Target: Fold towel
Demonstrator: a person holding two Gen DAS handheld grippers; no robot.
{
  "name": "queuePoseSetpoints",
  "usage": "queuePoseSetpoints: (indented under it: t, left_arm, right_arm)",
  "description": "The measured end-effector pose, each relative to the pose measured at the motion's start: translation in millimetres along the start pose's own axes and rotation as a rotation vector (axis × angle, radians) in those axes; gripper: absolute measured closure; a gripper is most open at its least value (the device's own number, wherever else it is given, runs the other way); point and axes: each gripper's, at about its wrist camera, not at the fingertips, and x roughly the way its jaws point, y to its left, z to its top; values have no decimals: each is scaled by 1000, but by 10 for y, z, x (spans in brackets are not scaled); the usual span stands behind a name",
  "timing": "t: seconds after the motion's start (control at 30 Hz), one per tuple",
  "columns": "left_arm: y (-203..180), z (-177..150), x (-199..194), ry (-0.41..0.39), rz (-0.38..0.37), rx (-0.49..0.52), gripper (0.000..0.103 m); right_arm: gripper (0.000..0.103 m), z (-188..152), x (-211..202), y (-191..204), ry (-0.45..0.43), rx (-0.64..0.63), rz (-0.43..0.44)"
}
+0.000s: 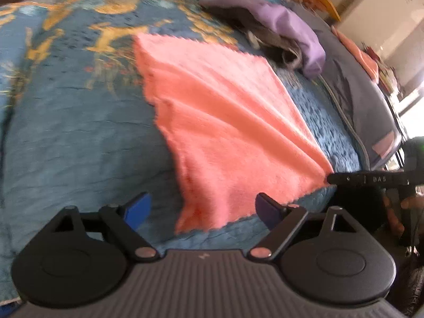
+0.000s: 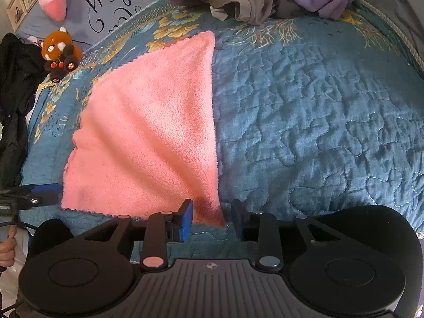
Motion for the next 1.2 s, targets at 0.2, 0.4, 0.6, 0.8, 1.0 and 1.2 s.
queuePoseSetpoints:
  t: [0.2, 0.4, 0.6, 0.8, 1.0, 1.2]
  left_arm:
    - [13, -43, 225, 33, 26, -54, 65]
    - [133, -112, 179, 36, 20, -153, 95]
    - [87, -149, 104, 47, 59, -151, 95]
    - [52, -215, 7, 67, 112, -125, 95]
    - [29, -285, -97, 83, 161, -104, 95]
    - [23, -308, -342, 20, 154, -97, 95]
  right_arm:
    - [70, 1, 10, -8, 2, 1, 5]
    - [71, 35, 47, -2, 5, 0, 18]
    - [74, 119, 190, -18, 31, 49, 67]
    - [95, 109, 261, 67, 59, 31, 59]
    - [88, 70, 237, 50, 101, 54, 65]
    - [69, 1, -45, 72, 30, 35, 12]
